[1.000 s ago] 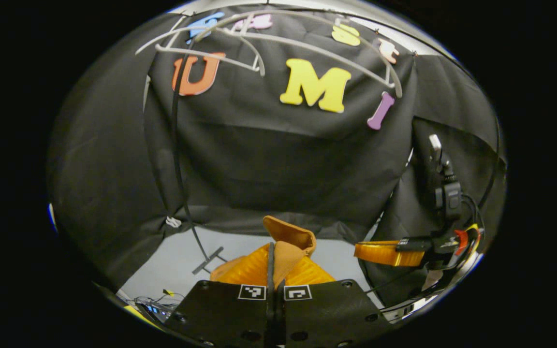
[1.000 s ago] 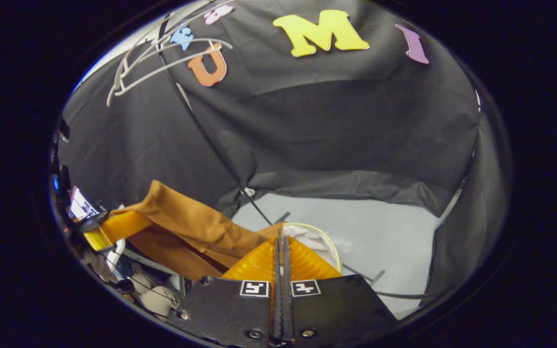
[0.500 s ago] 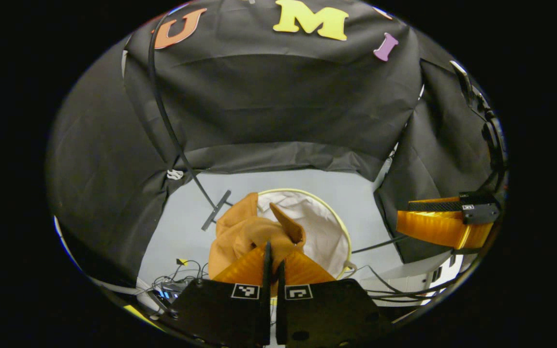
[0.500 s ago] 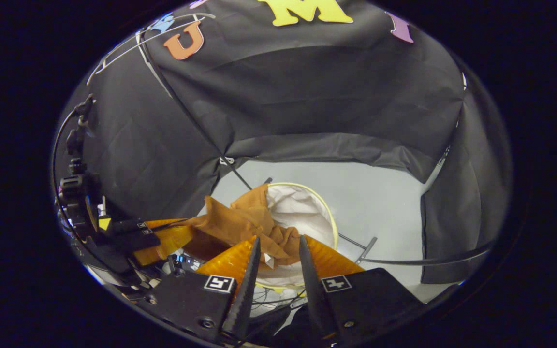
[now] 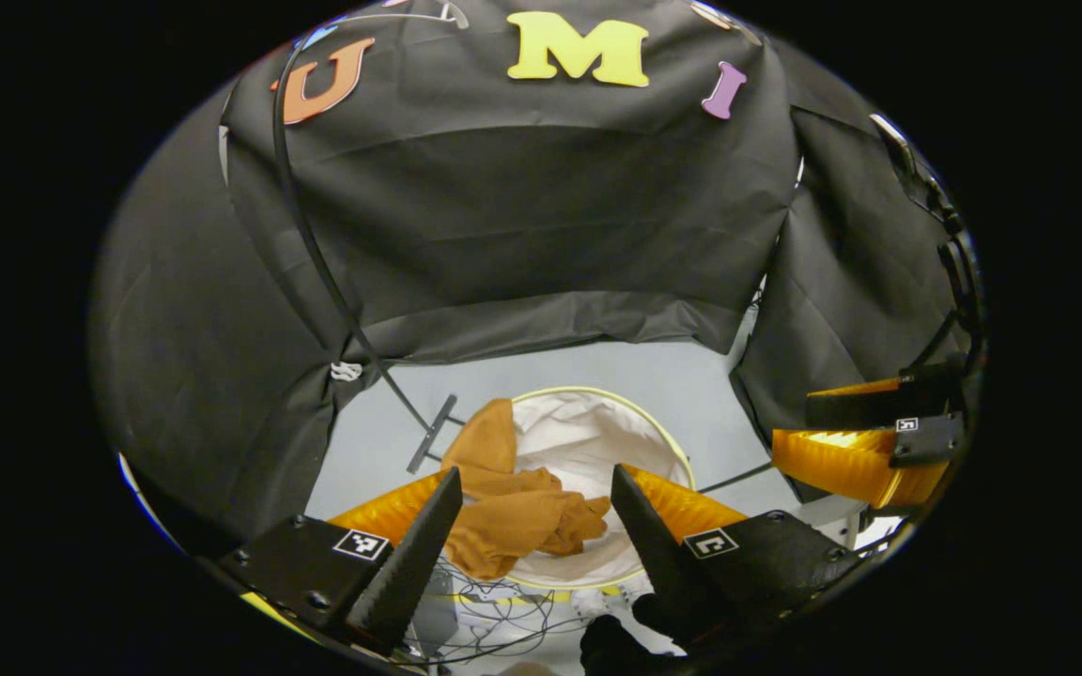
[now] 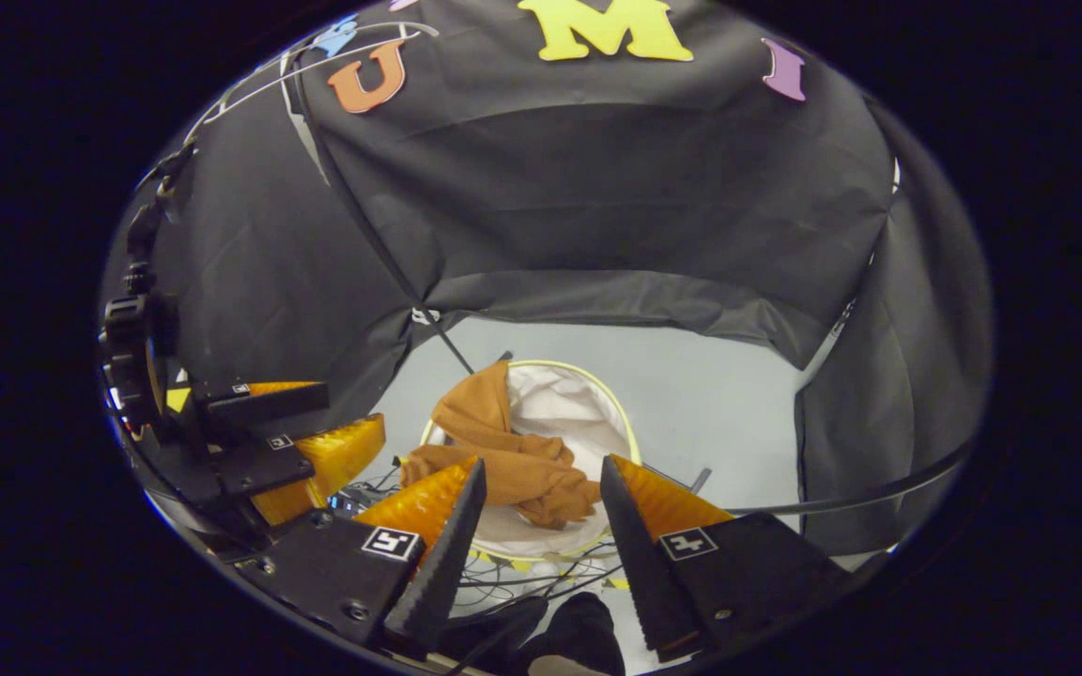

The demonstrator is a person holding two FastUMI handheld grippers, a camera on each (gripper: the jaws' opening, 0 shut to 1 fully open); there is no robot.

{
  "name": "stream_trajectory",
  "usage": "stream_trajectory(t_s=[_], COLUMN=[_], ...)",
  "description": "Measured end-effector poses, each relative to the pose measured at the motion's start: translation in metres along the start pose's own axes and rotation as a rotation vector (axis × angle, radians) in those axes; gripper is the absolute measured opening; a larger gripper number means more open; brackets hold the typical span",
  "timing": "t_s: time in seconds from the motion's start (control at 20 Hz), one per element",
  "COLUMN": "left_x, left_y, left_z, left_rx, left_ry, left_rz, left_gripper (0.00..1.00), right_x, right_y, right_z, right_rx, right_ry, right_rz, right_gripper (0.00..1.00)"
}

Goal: Grasp the clothes on the hanger with both hands and then place them into the laundry hamper below.

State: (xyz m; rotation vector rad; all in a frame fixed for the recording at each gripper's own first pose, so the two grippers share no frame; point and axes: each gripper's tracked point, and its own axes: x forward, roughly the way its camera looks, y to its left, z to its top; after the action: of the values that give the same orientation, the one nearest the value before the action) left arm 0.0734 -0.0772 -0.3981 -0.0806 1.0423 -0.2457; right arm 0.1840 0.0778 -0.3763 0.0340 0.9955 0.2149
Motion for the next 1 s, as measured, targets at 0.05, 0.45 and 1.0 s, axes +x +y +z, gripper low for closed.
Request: stream_trajectory(t_s=[0.05, 0.45, 1.0], left_x=[-0.002, -0.03, -0.116], left_y=[0.001, 0.017, 0.027], left_z=[0.0, 0.004, 0.031], left_rx=[-0.009, -0.084, -0.084], left_ry=[-0.001, -0.062, -0.245], left_rz=[-0.003, 0.006, 0.111], left_gripper=[0.98, 1.0, 1.0], right_x=[-0.002, -0.014, -0.087], right_y=[0.001, 0.002, -0.019], right_z=[0.0, 0.002, 0.012], right_rx=[-0.006, -0.028, 0.008], right_ry=[-0.004, -0.054, -0.231], right_rz=[-0.004, -0.056, -0.09], right_gripper=[0.79, 0.8, 0.8])
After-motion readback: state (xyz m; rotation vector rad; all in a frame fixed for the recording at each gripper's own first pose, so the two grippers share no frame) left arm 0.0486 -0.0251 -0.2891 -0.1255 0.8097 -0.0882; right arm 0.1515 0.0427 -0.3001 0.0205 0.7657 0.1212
